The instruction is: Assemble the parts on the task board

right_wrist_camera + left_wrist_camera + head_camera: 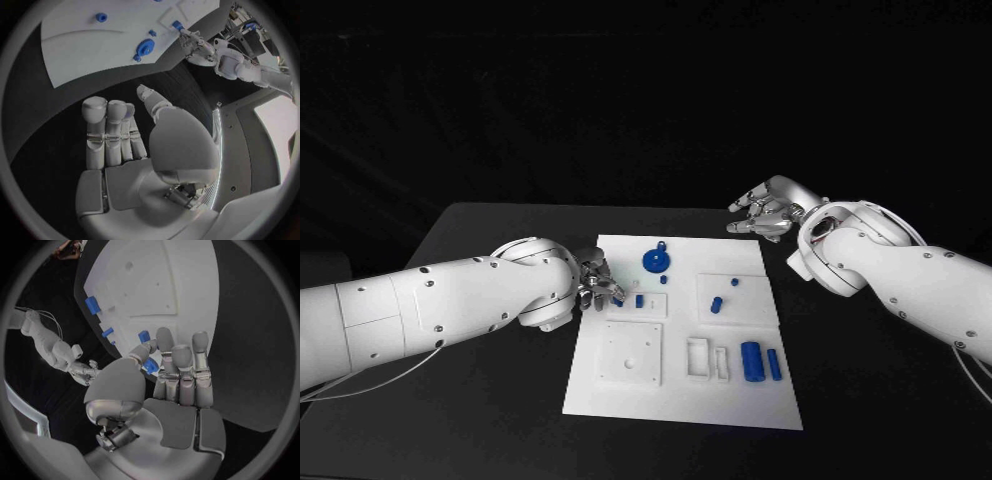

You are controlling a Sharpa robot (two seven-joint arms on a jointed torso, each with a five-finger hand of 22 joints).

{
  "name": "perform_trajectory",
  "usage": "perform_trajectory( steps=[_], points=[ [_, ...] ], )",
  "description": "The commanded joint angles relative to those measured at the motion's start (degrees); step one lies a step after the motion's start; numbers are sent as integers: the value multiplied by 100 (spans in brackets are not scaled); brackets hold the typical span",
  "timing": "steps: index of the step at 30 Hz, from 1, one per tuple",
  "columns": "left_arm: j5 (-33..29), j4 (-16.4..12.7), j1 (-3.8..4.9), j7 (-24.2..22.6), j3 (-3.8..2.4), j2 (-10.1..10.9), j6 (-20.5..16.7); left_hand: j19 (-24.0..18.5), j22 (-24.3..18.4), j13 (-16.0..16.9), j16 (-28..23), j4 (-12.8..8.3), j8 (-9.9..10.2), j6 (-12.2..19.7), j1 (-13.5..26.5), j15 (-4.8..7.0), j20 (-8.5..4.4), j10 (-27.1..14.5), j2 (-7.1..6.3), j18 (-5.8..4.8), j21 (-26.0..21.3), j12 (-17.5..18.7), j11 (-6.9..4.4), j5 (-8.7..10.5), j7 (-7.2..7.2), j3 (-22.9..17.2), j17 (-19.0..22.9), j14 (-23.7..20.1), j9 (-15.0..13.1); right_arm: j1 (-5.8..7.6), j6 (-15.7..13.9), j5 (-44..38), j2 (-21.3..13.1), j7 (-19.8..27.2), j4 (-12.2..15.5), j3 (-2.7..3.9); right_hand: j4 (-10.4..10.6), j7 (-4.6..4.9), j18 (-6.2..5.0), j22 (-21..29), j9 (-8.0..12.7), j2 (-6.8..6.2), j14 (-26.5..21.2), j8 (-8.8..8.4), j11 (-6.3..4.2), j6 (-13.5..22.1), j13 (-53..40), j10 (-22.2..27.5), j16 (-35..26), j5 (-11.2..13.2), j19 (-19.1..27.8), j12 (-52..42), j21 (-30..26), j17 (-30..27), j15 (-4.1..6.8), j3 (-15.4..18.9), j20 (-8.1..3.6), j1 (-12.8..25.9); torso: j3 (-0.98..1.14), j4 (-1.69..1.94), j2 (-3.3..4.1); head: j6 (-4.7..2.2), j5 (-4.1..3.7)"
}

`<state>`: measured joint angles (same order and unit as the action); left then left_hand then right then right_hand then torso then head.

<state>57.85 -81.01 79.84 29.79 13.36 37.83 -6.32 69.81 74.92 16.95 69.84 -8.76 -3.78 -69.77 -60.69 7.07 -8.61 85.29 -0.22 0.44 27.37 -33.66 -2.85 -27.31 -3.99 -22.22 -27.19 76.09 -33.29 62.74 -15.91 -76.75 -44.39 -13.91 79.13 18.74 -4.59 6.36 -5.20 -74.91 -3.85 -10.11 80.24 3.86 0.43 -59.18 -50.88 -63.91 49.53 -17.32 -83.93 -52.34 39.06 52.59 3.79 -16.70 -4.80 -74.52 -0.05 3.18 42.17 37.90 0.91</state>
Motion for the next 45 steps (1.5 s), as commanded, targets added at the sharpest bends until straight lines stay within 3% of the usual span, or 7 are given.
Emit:
perform_trajectory(
  steps=[1,12,18,32,45],
  points=[
    [11,-16,-49,131,35,1,236,43,115,-8,-22,-295,-10,-599,-67,51,10,154,2,25,32,-30,-155,-29,473,-320,-5,67,5,-3,75,-10,-2,45,6,3,-1,0,-38,-460,7,-2,44,-27,-32,-50,8,-12,-34,-27,-127,-13,-7,3,11,-22,-13,73,0,-2,2,2,-2],
    [0,-19,-51,155,35,-1,307,44,112,-10,-35,-296,-6,-620,-66,49,14,155,1,25,33,-47,-154,20,474,-306,-23,75,79,-3,79,-10,-7,46,5,3,-1,0,-38,-460,7,-2,44,-27,-32,-50,8,-12,-34,-27,-127,-13,-7,3,11,-22,-13,73,3,0,0,-1,-5],
    [-2,-23,-52,126,35,-2,172,54,114,-12,-43,-294,-9,-653,-82,51,11,155,-3,25,35,-59,-155,31,476,-298,-43,91,199,-3,73,-10,-8,47,5,3,-1,0,-38,-460,7,-2,44,-27,-32,-50,8,-12,-34,-27,-127,-13,-7,3,11,-22,-13,73,0,-4,3,-11,9],
    [-202,-483,-104,-318,32,324,-1219,124,117,-3,-30,-287,-25,-792,-65,93,-26,154,-92,34,98,-170,-207,-183,523,-318,-88,197,190,-3,57,-9,-37,53,4,3,6,-1,-38,-460,7,-2,43,-28,-32,-51,7,-11,-39,-31,-128,-14,-12,1,11,-24,-13,82,-4,7,-4,-2,15],
    [-278,-623,-148,-374,33,406,-1648,138,118,7,-6,-259,-27,-837,-47,115,-47,150,-140,23,153,-263,-227,-260,545,-339,-137,234,79,-3,65,2,-58,48,9,3,15,-2,-37,-459,7,0,44,-27,-32,-52,8,-13,-38,-39,-129,-13,-14,3,11,-24,-13,90,7,0,0,0,31]
  ],
)
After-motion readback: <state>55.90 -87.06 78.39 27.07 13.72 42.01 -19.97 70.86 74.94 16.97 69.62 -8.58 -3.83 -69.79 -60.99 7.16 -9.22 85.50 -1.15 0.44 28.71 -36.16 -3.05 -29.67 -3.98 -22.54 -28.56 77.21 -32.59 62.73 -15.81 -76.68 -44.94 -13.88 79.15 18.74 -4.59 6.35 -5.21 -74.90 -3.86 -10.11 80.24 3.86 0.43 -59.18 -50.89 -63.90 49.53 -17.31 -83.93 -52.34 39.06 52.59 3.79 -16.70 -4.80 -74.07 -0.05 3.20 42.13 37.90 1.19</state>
